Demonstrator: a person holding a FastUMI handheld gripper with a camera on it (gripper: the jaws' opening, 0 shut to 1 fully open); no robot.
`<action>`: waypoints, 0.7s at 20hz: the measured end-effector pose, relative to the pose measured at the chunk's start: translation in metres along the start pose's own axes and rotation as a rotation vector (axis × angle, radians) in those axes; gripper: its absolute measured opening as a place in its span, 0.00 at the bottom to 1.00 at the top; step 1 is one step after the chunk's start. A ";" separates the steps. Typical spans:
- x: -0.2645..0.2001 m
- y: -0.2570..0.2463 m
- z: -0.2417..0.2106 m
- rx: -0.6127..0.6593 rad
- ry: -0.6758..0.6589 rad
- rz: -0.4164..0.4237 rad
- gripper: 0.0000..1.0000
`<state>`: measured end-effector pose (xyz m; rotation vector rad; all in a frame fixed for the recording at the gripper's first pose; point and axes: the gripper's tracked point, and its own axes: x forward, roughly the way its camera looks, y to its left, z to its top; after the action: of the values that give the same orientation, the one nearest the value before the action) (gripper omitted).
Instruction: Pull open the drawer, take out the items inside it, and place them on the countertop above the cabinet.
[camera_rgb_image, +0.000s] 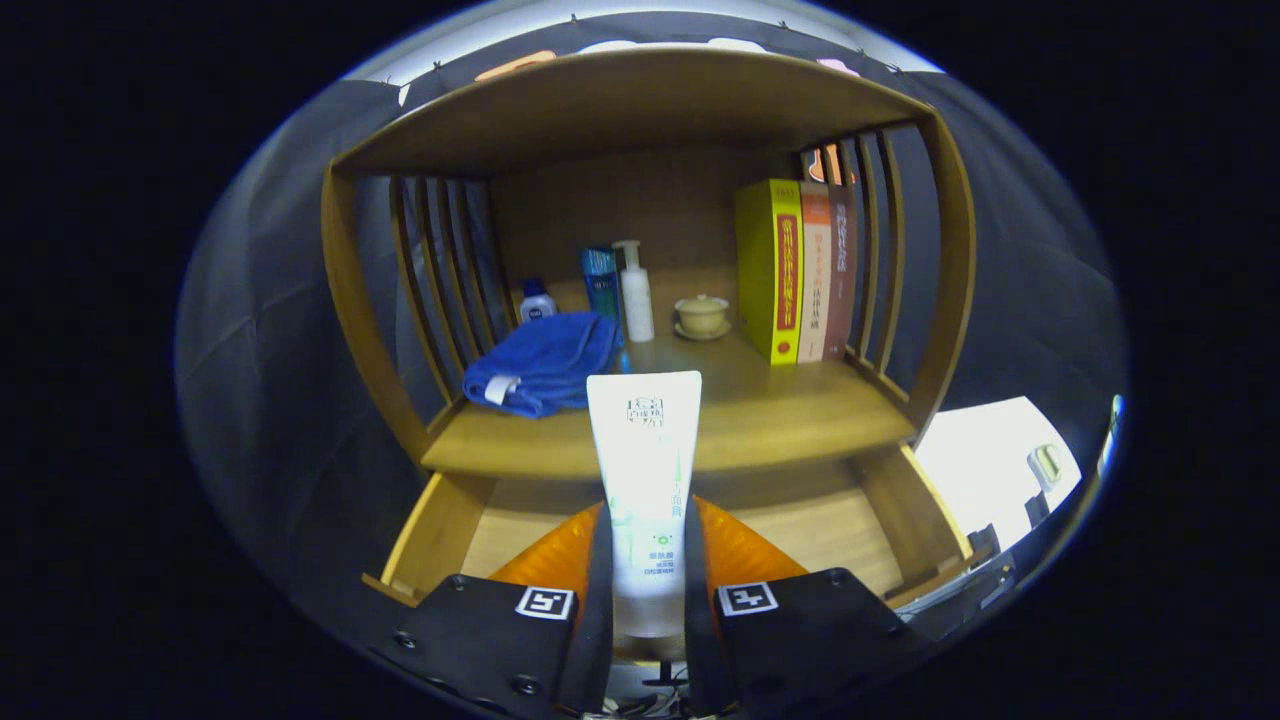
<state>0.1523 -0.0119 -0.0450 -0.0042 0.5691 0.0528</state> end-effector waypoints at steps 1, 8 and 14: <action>0.005 0.001 0.015 -0.003 0.001 0.002 0.38; 0.111 -0.012 0.055 0.002 0.103 -0.063 0.39; 0.174 -0.023 0.043 0.055 0.196 -0.102 0.39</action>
<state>0.3229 -0.0256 -0.1027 0.0157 0.7652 -0.0630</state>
